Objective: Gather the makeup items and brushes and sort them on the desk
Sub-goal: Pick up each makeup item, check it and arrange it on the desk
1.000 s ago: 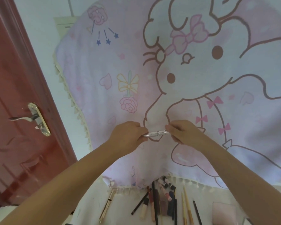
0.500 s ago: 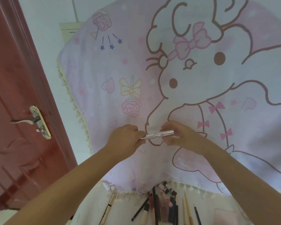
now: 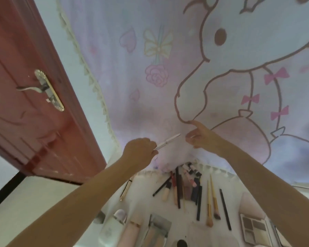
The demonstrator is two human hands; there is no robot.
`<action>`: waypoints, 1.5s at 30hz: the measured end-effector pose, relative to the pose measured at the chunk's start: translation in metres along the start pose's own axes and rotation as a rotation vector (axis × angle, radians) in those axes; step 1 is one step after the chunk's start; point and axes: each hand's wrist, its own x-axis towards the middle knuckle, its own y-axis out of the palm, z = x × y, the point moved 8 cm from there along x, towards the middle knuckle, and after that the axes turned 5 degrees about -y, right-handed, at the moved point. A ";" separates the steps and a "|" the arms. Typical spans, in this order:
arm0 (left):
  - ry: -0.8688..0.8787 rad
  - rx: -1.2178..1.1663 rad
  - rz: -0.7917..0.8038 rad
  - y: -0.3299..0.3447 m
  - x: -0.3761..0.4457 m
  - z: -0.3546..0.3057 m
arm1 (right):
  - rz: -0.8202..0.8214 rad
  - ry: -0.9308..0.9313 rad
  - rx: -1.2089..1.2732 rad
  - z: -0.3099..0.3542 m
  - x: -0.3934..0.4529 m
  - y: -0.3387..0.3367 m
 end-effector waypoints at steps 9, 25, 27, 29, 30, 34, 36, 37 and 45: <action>-0.246 -0.026 0.398 0.165 -0.043 0.037 | 0.286 0.201 -0.441 -0.129 -0.003 0.097; -0.624 -0.115 0.470 0.229 -0.058 0.067 | 0.548 -0.168 -1.087 -0.155 0.031 0.182; -0.567 -0.123 0.377 0.247 -0.054 0.074 | 0.566 -0.191 -1.118 -0.154 0.035 0.183; -0.588 -0.081 0.363 0.245 -0.056 0.076 | 0.588 -0.199 -1.135 -0.155 0.037 0.184; -0.570 -0.072 0.359 0.234 -0.054 0.071 | 0.602 -0.199 -1.138 -0.157 0.037 0.185; -0.603 -0.035 0.529 0.230 -0.059 0.070 | 0.637 -0.250 -1.135 -0.156 0.036 0.187; -0.585 -0.003 0.469 0.219 -0.059 0.073 | 0.650 -0.273 -1.110 -0.155 0.035 0.185; -0.568 -0.002 0.472 0.221 -0.061 0.073 | 0.653 -0.269 -1.082 -0.153 0.034 0.184; -0.307 -0.489 0.274 0.177 -0.033 0.029 | 0.564 -0.112 -0.620 -0.100 0.027 0.146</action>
